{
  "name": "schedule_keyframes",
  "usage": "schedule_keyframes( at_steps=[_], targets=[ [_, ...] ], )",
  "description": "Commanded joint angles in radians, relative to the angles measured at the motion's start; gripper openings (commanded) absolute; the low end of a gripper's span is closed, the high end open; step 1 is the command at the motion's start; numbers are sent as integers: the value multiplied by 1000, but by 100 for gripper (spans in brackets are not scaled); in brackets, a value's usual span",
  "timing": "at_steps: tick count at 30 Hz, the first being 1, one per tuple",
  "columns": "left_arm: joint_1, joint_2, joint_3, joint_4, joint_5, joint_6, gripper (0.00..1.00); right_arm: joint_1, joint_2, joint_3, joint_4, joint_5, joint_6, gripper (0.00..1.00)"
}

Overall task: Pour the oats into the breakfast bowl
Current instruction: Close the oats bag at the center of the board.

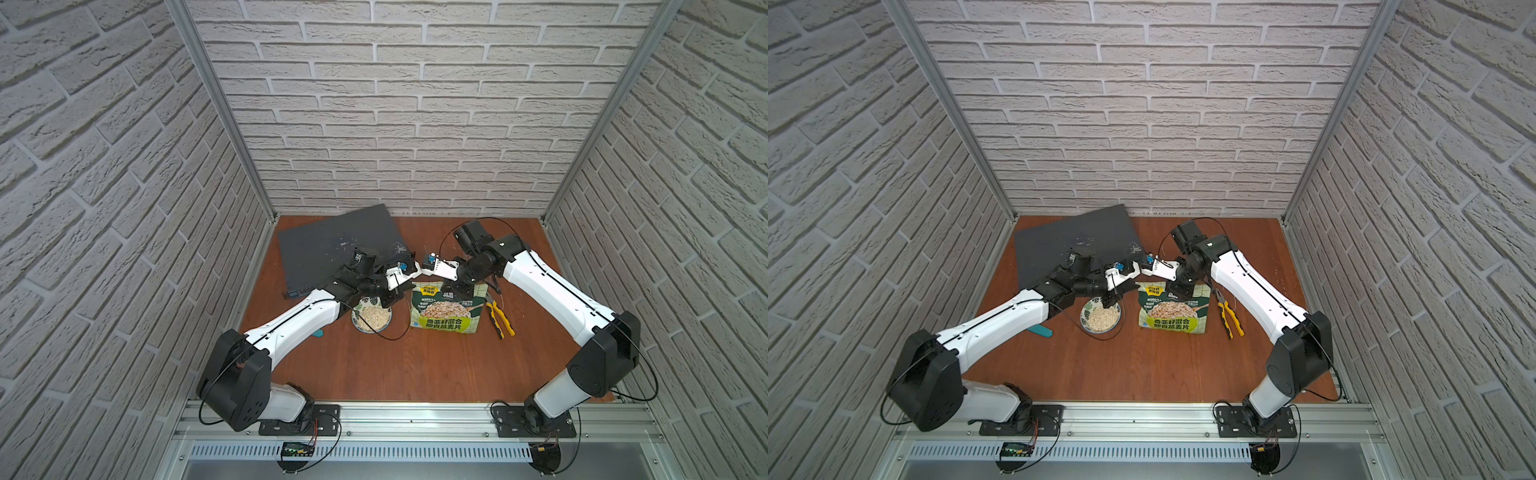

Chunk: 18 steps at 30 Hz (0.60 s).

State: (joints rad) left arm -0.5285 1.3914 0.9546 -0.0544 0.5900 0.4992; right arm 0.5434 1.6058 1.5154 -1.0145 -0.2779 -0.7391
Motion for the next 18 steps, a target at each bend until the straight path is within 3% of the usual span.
schedule_keyframes(
  at_steps=[1,4,7,10,12,13,16,18],
  targets=[
    [6,-33,-14,107,19,-30,0,2,-39,22,-3,22,-7,7],
    [6,-32,-13,116,24,-37,0,16,-37,19,17,8,-6,21],
    [7,-31,-13,119,27,-42,0,34,-18,24,32,3,-8,27],
    [6,-34,-13,117,27,-42,0,42,6,38,34,-1,-6,23],
    [6,-36,-12,114,25,-43,0,44,19,48,28,2,-9,7],
    [6,-36,-13,115,23,-41,0,44,22,53,21,9,-9,4],
    [8,-41,-17,114,19,-41,0,40,16,47,14,45,-16,4],
    [8,-44,-19,114,18,-41,0,18,5,42,8,47,-15,16]
  ],
)
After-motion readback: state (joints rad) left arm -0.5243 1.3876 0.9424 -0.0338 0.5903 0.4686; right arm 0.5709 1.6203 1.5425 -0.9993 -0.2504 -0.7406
